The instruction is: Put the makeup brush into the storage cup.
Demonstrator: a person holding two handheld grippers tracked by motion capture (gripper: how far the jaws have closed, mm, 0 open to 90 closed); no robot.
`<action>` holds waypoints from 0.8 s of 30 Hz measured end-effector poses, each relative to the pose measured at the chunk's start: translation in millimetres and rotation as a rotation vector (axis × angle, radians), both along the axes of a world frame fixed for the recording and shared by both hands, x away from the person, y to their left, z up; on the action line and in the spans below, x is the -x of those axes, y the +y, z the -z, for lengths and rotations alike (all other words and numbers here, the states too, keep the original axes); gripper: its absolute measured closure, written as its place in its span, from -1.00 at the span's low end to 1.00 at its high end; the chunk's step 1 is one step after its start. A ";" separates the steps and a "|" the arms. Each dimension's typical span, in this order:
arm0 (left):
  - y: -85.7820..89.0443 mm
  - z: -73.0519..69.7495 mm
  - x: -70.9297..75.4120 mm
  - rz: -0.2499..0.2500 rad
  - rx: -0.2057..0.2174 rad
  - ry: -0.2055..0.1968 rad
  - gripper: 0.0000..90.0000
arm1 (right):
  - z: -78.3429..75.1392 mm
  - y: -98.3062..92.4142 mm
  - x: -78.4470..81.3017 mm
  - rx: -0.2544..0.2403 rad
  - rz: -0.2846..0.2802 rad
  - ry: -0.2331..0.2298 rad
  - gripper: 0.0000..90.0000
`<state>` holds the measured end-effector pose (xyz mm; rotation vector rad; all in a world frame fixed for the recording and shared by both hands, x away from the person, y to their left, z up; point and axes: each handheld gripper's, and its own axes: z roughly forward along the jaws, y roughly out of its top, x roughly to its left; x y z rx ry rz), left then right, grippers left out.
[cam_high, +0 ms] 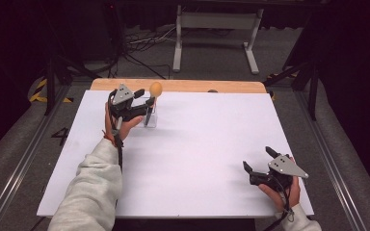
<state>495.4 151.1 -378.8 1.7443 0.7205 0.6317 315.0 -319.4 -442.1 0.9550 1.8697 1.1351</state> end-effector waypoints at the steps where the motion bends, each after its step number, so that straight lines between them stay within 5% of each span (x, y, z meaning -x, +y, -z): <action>1: 0.7 -0.4 0.7 0.003 0.001 -0.001 -0.11 | 0.0 0.1 0.0 -0.002 0.001 0.001 -0.84; 8: -2.1 -1.4 5.6 -0.040 -0.026 -0.024 -0.61 | 0.1 0.1 0.1 0.001 0.000 0.001 -0.83; 18: 3.0 -2.8 12.2 -0.048 -0.002 -0.057 -0.84 | -0.2 0.0 0.2 0.001 -0.001 -0.002 -0.84; 24: 10.0 -6.0 16.7 0.009 0.039 -0.060 -0.92 | -0.3 0.0 0.2 0.001 -0.002 -0.003 -0.84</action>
